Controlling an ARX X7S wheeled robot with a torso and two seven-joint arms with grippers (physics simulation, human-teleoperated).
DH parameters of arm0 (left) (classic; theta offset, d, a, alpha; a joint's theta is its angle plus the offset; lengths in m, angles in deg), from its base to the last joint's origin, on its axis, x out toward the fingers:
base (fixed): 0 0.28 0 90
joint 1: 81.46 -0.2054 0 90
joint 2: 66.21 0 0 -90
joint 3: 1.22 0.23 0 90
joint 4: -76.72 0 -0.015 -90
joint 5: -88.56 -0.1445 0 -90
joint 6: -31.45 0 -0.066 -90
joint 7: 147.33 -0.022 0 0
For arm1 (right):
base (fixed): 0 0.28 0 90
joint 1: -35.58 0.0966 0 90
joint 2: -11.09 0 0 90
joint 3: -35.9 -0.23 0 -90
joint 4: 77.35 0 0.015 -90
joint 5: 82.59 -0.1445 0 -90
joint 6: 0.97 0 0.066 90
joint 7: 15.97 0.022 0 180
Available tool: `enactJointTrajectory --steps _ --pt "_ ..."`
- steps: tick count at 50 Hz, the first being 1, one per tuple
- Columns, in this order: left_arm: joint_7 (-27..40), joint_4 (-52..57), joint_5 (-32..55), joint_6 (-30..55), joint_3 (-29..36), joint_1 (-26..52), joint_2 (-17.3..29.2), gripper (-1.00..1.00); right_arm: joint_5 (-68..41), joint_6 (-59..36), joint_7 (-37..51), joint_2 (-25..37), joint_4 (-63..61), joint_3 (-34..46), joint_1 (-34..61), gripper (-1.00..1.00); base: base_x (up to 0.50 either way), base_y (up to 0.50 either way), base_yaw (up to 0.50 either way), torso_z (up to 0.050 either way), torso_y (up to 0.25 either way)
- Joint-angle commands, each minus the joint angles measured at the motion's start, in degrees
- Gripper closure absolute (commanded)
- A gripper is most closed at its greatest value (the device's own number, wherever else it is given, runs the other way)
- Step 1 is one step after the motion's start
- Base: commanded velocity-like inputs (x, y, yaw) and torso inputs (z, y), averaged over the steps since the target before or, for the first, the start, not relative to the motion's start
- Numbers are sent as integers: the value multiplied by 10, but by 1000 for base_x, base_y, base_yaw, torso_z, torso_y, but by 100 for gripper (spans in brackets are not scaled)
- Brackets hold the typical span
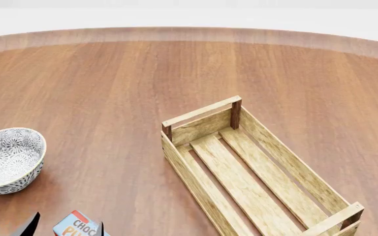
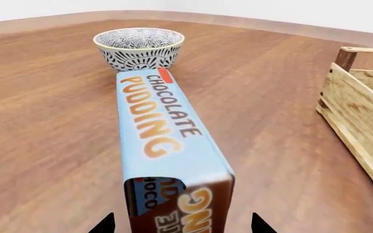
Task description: Pick up the chocolate pudding and put it in the tray.
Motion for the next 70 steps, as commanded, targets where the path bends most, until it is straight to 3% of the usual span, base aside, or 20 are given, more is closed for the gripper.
enactJointTrajectory --steps 1,25,26,46,70 --pt "3 6 1 2 3 0 2 -100 -7 8 2 -6 22 8 13 -100 0 0 0 0 0" --pt "7 1 4 -5 8 1 6 -100 -17 26 12 -14 66 32 39 -100 0 0 0 0 0" --pt "7 3 5 -4 8 1 7 -100 -18 25 12 -13 63 33 38 100 0 0 0 0 0" --pt "10 6 9 -5 12 1 11 -100 -24 14 35 12 18 38 30 100 0 0 0 0 1" --pt "11 -13 16 -12 12 5 14 -100 -53 -111 92 84 -198 7 26 100 0 0 0 0 0"
